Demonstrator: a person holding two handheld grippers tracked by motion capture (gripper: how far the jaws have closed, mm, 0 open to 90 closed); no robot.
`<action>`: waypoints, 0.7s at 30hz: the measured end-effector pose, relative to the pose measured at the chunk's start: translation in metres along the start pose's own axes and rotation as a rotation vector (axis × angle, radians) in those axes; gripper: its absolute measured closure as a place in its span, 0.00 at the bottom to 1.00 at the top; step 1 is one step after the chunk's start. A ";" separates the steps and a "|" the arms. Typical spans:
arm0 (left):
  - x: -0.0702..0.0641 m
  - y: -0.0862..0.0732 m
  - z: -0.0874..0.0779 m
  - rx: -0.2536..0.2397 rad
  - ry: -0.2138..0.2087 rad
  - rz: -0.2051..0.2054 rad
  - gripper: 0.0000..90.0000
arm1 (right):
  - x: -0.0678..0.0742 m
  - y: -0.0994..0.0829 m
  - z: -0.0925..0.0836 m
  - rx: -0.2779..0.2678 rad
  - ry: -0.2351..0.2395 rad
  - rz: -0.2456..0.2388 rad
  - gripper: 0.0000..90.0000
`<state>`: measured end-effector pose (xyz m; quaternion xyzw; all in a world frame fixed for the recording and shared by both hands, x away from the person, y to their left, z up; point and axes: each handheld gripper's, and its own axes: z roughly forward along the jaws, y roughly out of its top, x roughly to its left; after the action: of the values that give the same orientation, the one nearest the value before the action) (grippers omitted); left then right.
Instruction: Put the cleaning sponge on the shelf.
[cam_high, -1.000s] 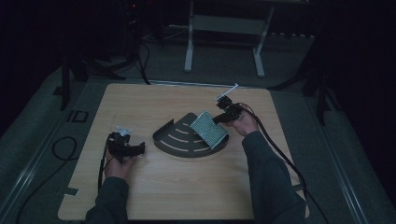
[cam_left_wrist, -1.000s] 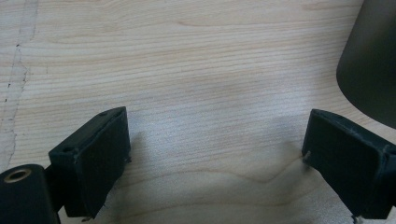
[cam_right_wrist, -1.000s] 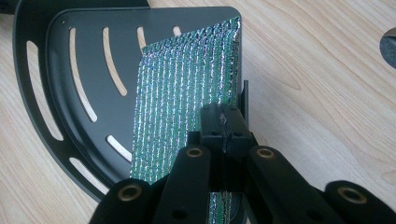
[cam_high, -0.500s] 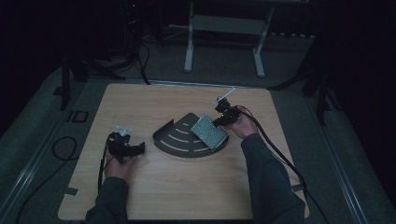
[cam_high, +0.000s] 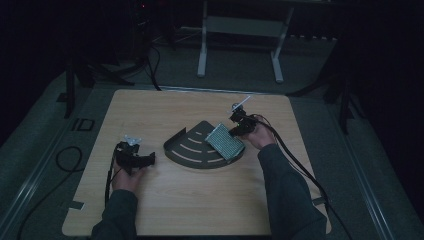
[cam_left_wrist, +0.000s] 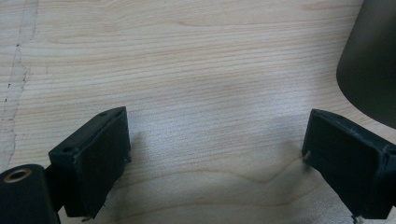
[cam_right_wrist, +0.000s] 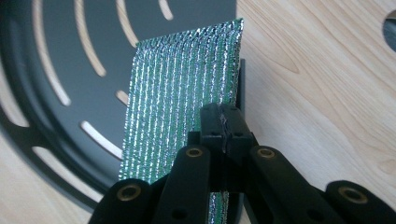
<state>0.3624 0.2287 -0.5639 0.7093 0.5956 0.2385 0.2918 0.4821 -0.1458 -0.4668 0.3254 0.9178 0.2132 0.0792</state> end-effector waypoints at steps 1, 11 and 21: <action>0.000 0.000 0.000 0.000 0.000 0.000 0.09 | 0.000 0.000 0.001 0.005 -0.006 -0.003 0.99; 0.000 0.000 0.000 0.000 0.000 0.000 0.09 | 0.001 0.000 0.003 0.006 -0.013 -0.008 0.99; 0.000 0.000 0.000 0.000 0.000 0.000 0.09 | 0.000 0.000 0.004 0.020 -0.029 -0.018 0.97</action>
<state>0.3624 0.2287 -0.5639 0.7093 0.5957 0.2385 0.2919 0.4827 -0.1444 -0.4702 0.3209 0.9216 0.1986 0.0910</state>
